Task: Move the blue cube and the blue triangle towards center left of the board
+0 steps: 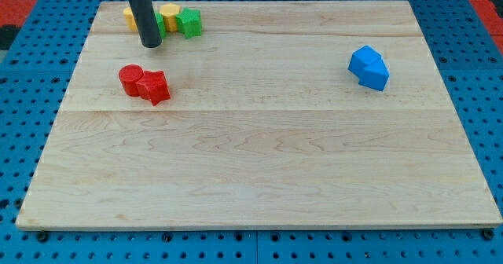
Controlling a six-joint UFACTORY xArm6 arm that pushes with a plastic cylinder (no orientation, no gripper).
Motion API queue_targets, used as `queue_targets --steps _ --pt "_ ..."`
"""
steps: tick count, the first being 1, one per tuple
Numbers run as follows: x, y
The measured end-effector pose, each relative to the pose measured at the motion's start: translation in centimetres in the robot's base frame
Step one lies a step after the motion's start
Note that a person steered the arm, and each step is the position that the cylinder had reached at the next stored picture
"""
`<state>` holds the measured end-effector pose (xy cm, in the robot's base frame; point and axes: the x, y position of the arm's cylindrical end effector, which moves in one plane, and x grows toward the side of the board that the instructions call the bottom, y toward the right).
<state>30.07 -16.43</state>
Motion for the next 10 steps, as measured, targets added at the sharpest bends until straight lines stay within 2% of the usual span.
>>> queue_targets --steps 1,3,5,7,8,10 --pt "0.0 6.7" --pt "-0.3 29.0" --pt "3.6 37.2" --pt "7.7 38.7" --pt "11.5 35.6" --pt "15.9 29.5"
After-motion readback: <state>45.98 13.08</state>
